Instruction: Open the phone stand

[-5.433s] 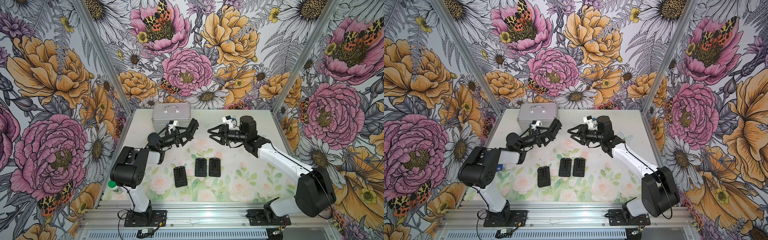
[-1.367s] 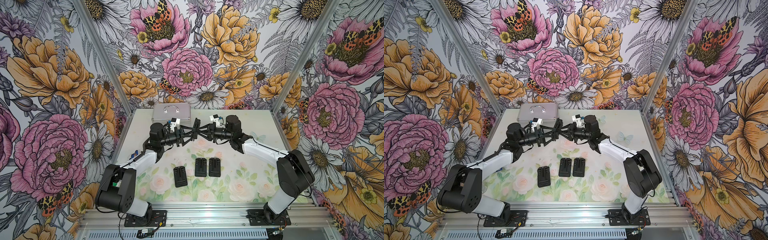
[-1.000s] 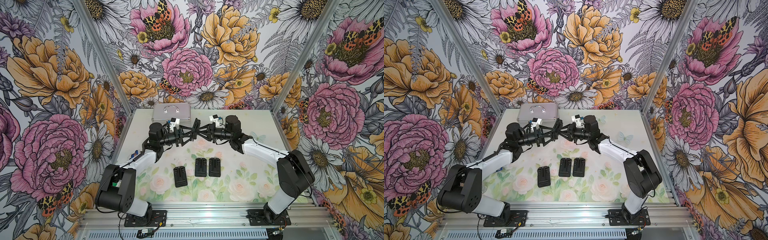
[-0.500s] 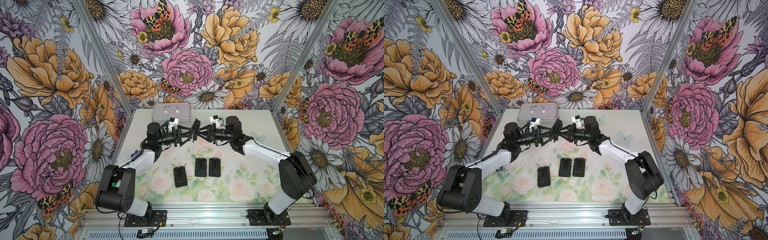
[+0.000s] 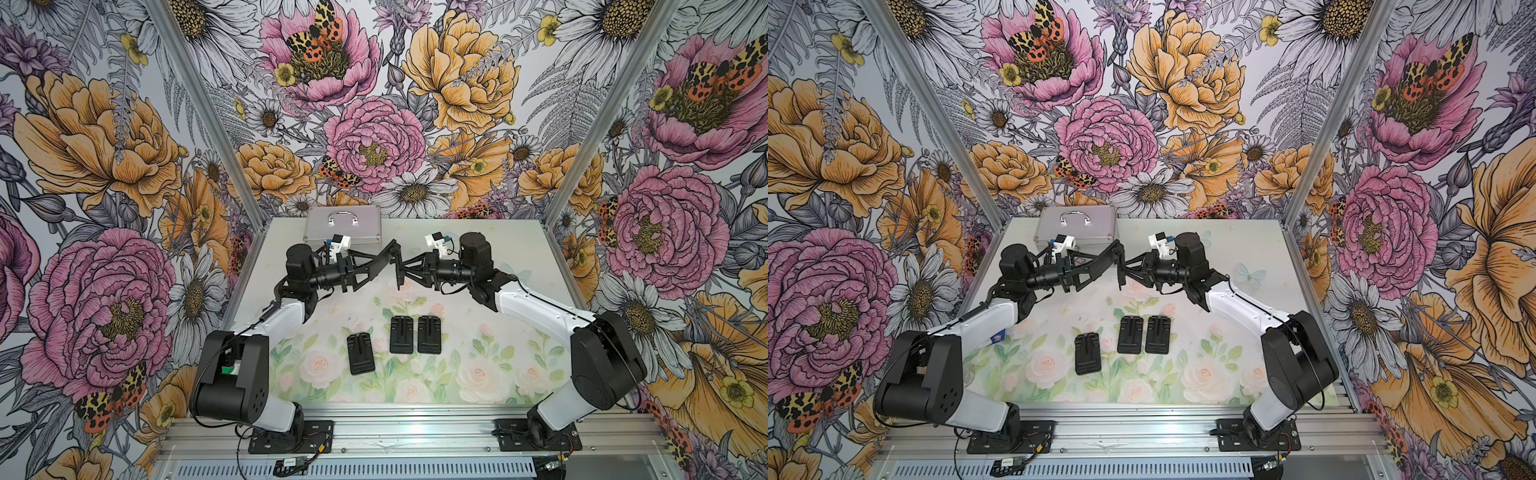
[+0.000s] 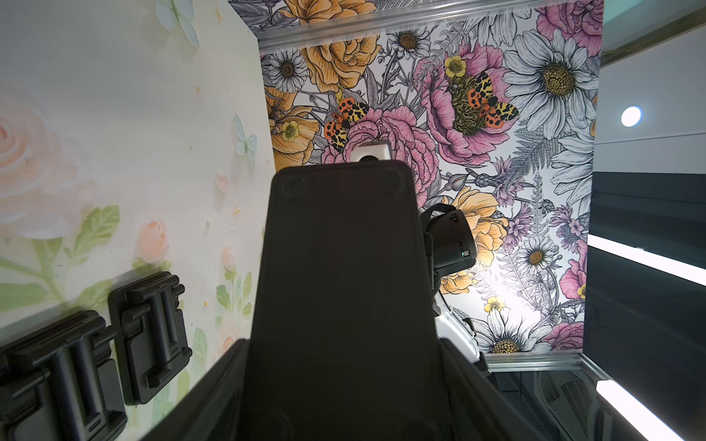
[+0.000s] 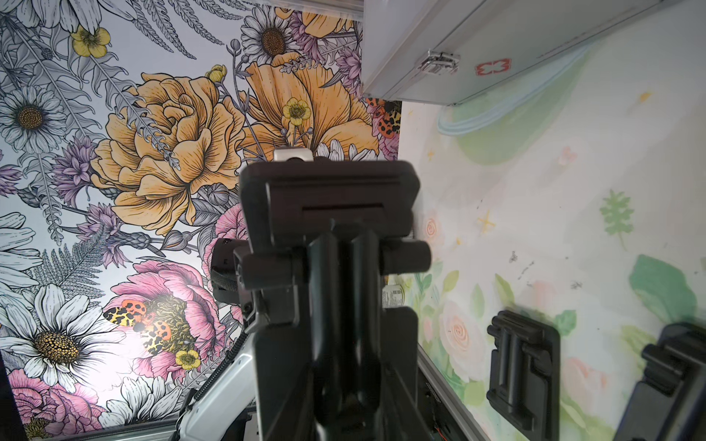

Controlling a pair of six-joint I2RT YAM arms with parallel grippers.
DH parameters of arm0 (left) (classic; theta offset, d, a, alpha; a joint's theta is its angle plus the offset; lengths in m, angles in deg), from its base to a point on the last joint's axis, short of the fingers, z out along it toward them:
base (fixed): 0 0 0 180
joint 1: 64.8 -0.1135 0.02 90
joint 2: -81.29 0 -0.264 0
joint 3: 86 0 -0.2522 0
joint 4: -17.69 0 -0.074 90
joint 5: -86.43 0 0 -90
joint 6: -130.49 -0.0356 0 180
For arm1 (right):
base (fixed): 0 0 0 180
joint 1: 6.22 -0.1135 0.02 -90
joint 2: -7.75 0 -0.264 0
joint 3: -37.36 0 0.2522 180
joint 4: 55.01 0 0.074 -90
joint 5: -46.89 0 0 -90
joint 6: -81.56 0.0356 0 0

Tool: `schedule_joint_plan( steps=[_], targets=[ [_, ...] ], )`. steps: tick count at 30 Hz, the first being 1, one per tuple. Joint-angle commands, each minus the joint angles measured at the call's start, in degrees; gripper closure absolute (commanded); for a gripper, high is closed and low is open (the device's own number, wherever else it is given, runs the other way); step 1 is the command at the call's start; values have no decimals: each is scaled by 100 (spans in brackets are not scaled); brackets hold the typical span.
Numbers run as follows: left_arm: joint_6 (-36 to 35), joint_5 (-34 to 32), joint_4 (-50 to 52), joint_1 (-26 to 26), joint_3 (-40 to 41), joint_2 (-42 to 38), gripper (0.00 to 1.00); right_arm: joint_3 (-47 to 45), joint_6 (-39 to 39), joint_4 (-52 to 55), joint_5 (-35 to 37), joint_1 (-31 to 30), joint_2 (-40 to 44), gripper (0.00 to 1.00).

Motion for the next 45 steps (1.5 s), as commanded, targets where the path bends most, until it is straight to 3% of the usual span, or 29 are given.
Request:
schedule_joint_plan(
  steps=[1,16,17,24,26,31,37,41,45],
  targets=[
    [-220,-302,-79,-469,125,-90,32,1,0,57,86,340,375,100],
    [-184,-359,-79,-357,91,-108,33,166,-73,176,46,299,227,100],
    [-178,-383,-78,-332,83,-108,33,208,-77,186,51,281,200,96],
    [-154,-512,-77,-176,50,-125,33,627,-293,509,11,251,42,38],
    [-165,-526,-79,-165,54,-134,33,785,-494,787,14,261,15,32],
    [-207,-654,-35,-110,117,-101,33,1408,-1613,2364,482,275,75,28],
    [-616,-955,626,165,85,-105,32,3018,-3903,5520,2557,-197,-37,36],
    [-1151,-1176,1418,479,-121,-176,32,3483,-4441,6075,3291,-536,-163,41],
    [-1230,-1363,1612,551,-124,-222,32,3961,-4859,6705,3863,-926,-472,43]
  ],
)
